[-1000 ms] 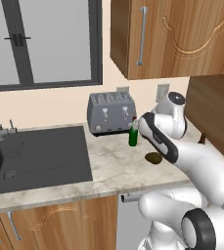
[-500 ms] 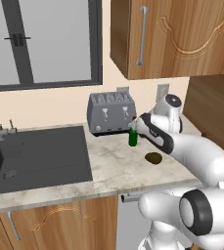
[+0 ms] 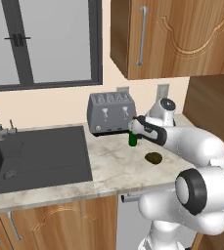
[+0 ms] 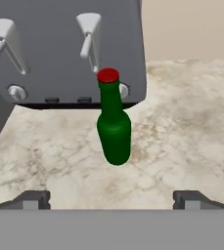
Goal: Place the beers on the top shelf of the fridge to keep them out of children's reach, and place the avocado on lower shelves for easy access.
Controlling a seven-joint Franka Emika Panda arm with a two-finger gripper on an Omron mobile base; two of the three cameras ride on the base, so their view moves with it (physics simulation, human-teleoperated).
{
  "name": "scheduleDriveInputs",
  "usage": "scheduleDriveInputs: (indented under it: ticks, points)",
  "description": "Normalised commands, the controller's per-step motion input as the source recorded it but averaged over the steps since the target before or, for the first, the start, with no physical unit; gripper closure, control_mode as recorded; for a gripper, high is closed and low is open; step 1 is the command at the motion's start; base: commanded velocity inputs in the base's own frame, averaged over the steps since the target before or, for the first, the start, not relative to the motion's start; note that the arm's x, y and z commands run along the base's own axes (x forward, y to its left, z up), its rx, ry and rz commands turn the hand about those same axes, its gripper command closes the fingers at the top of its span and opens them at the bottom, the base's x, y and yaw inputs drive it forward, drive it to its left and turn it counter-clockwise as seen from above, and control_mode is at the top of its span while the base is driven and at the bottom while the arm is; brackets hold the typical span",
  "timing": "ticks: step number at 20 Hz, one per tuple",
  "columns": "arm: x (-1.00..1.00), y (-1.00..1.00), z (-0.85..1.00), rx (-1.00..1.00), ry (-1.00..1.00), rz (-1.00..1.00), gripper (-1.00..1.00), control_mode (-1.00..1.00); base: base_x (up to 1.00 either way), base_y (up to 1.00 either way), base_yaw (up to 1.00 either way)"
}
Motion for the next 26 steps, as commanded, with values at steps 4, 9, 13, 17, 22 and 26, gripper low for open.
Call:
scheduleDriveInputs:
  ticks: [4,9,13,17,22,26]
  points:
    - [0.32,0.00,-0.19,0.00,0.00,0.00,-1.00,-1.00,0.00,0.00,0.00]
    - [0.36,0.05,-0.16,0.00,0.00,0.00,-1.00,-1.00,0.00,0.00,0.00]
    - [0.35,0.09,-0.16,0.00,0.00,0.00,-1.00,-1.00,0.00,0.00,0.00]
    - [0.34,0.09,-0.16,0.00,0.00,0.00,-1.00,-1.00,0.00,0.00,0.00]
    - [0.28,0.00,-0.17,0.00,0.00,0.00,-1.00,-1.00,0.00,0.00,0.00]
    - [0.29,0.00,-0.17,0.00,0.00,0.00,-1.00,-1.00,0.00,0.00,0.00]
